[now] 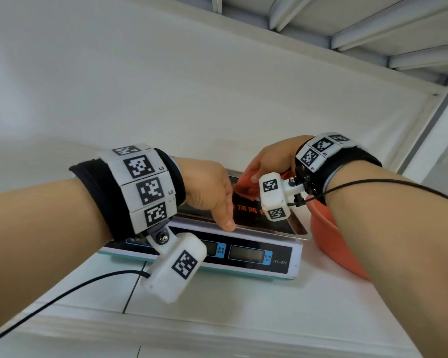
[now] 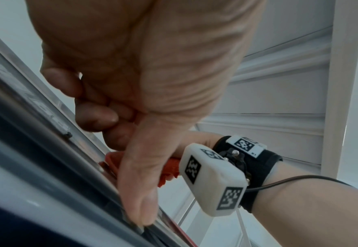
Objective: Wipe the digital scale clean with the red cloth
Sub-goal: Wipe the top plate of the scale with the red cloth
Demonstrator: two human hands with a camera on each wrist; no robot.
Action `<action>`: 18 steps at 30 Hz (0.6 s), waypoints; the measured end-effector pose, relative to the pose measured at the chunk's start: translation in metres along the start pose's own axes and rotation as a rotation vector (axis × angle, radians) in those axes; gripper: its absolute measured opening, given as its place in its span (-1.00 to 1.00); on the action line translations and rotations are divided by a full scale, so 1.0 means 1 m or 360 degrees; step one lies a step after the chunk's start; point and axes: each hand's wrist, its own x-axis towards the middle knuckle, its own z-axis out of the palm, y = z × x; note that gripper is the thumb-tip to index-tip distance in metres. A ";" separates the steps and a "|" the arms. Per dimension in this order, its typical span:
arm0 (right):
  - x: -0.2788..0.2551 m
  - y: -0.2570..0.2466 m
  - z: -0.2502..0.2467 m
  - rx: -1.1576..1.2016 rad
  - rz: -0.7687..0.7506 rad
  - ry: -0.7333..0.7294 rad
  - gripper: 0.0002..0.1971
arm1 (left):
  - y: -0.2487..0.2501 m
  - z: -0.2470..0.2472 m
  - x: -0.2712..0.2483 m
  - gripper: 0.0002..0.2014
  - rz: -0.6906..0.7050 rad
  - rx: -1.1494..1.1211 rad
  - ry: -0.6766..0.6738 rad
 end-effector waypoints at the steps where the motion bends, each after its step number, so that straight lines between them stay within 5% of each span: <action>1: 0.004 0.002 0.000 0.0008 0.0034 0.0106 -0.82 | 0.000 0.000 0.000 -0.87 -0.0001 -0.0004 -0.0004; 5: 0.020 0.012 0.005 -0.0509 0.0181 0.0417 -0.65 | 0.001 0.000 -0.002 -0.88 0.0003 -0.0016 -0.0017; 9: 0.003 0.009 0.007 -0.0239 0.0076 0.0154 -0.61 | 0.001 -0.001 -0.001 -0.88 0.0001 -0.0018 -0.0014; 13: -0.017 0.005 0.005 -0.0108 0.0032 -0.0004 -0.31 | 0.002 0.000 0.000 -0.89 0.0006 0.0000 -0.0033; 16: -0.011 0.010 0.005 -0.0087 0.0088 0.0253 -0.66 | -0.001 -0.008 -0.002 -0.88 -0.0031 -0.0058 0.0041; 18: -0.008 0.012 0.006 -0.0199 0.0159 0.0311 -0.67 | -0.007 -0.018 -0.001 -0.89 -0.0099 -0.0092 0.0170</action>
